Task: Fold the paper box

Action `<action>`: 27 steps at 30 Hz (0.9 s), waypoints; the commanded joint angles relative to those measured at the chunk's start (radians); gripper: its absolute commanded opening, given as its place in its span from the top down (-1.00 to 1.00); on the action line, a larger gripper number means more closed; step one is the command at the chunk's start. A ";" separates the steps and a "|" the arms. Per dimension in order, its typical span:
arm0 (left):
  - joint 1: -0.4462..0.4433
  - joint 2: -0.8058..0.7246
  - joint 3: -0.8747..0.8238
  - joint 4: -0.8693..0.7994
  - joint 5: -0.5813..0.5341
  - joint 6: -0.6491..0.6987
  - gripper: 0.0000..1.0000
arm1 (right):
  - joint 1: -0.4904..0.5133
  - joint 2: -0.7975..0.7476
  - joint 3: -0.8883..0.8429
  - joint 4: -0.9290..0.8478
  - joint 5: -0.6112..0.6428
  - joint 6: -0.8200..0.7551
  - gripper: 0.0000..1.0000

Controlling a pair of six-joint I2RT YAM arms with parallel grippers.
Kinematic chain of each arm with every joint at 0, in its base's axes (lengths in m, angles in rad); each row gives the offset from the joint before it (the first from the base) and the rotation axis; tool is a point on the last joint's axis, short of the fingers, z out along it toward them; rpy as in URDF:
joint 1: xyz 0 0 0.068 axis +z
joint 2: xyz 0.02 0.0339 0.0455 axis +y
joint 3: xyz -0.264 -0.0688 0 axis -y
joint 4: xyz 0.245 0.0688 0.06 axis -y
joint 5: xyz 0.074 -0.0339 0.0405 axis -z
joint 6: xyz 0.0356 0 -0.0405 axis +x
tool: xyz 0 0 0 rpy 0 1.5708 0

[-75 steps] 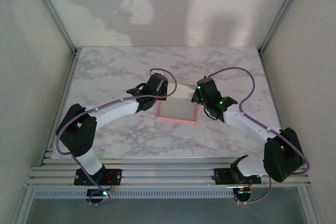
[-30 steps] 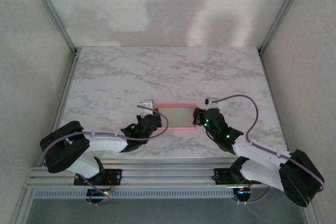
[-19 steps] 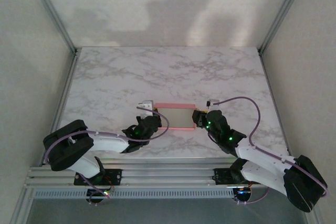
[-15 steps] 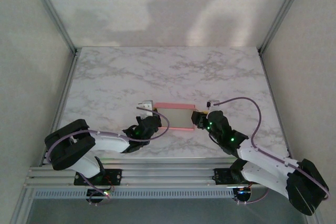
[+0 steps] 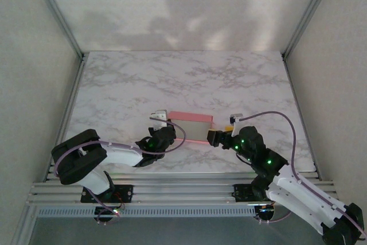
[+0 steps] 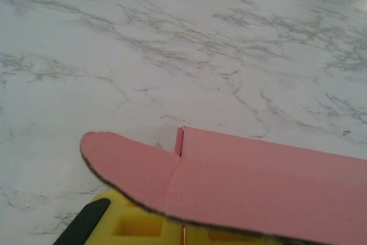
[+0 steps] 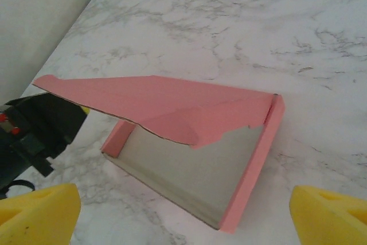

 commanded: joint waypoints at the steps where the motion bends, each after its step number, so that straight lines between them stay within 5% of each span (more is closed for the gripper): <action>1: 0.000 0.019 0.006 -0.065 -0.006 0.015 0.80 | -0.008 0.042 0.119 -0.023 -0.054 0.001 -0.89; 10: -0.007 0.007 0.009 -0.075 -0.007 0.018 0.77 | -0.020 0.429 0.401 -0.092 0.100 0.039 -0.87; 18: -0.018 -0.007 0.029 -0.110 -0.007 0.024 0.66 | -0.020 0.624 0.411 -0.078 0.146 0.093 -0.81; 21: -0.030 -0.021 0.039 -0.153 0.009 0.027 0.32 | -0.020 0.640 0.382 -0.063 0.146 0.105 -0.81; 26: -0.079 -0.105 0.013 -0.247 0.081 0.056 -0.96 | -0.020 0.666 0.372 -0.064 0.150 0.102 -0.81; 27: -0.092 -0.131 -0.001 -0.261 0.101 0.061 -0.99 | -0.019 0.672 0.371 -0.062 0.150 0.100 -0.82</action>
